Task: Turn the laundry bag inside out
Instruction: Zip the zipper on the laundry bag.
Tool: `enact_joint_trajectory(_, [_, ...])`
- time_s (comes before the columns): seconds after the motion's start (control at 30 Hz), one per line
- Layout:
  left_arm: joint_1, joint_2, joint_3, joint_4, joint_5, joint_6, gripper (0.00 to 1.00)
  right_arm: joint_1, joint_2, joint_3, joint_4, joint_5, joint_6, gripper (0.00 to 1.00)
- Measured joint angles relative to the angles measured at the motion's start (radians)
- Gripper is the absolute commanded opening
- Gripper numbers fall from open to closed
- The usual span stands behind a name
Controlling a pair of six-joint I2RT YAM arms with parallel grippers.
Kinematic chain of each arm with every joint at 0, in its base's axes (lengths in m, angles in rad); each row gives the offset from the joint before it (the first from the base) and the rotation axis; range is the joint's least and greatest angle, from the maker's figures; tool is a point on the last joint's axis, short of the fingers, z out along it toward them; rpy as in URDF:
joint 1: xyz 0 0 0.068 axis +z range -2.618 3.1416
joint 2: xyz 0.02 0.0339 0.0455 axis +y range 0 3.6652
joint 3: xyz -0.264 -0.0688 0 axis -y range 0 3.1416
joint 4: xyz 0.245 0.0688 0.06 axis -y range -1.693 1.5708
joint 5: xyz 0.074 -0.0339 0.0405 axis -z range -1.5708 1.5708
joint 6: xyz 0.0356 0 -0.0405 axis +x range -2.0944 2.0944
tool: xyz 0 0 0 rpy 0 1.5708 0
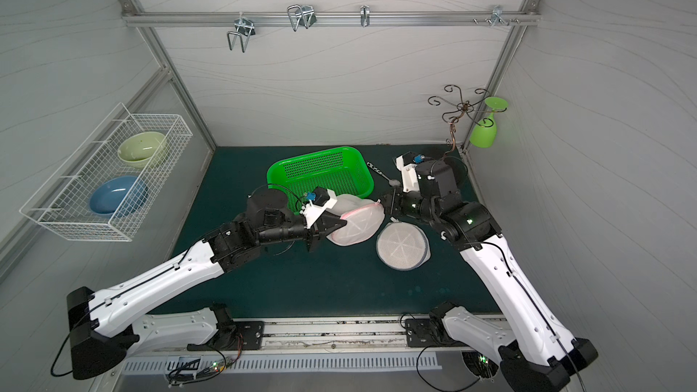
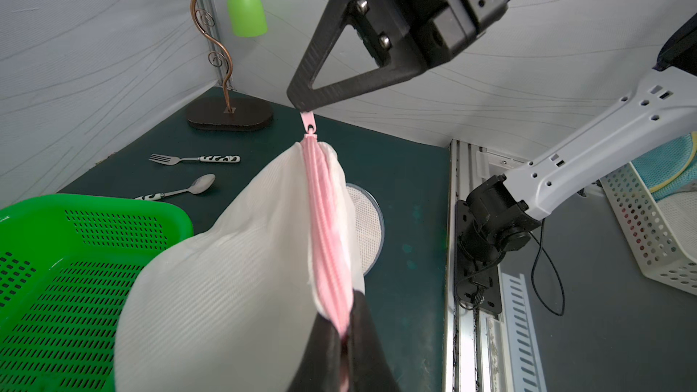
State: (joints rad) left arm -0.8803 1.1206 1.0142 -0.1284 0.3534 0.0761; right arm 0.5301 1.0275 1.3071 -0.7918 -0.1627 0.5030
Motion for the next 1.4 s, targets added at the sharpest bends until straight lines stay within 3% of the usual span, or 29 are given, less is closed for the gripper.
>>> enact_joint_trajectory(0.47, [0.0, -0.061, -0.065, 0.115, -0.008, -0.01, 0.0, -0.032, -0.005, -0.04, -0.029, -0.002, 0.002, 0.0])
enact_joint_trajectory(1.17, [-0.005, -0.115, -0.145, 0.194, -0.118, -0.008, 0.0, -0.049, -0.006, -0.12, -0.03, -0.069, -0.013, 0.0])
enact_joint_trajectory(1.3, [0.01, -0.111, -0.143, 0.176, -0.101, -0.04, 0.0, -0.055, -0.013, -0.125, -0.009, -0.097, -0.022, 0.44])
enact_joint_trajectory(1.4, [0.061, -0.089, -0.124, 0.145, -0.04, -0.099, 0.0, -0.057, -0.051, -0.15, 0.039, -0.109, -0.048, 0.56])
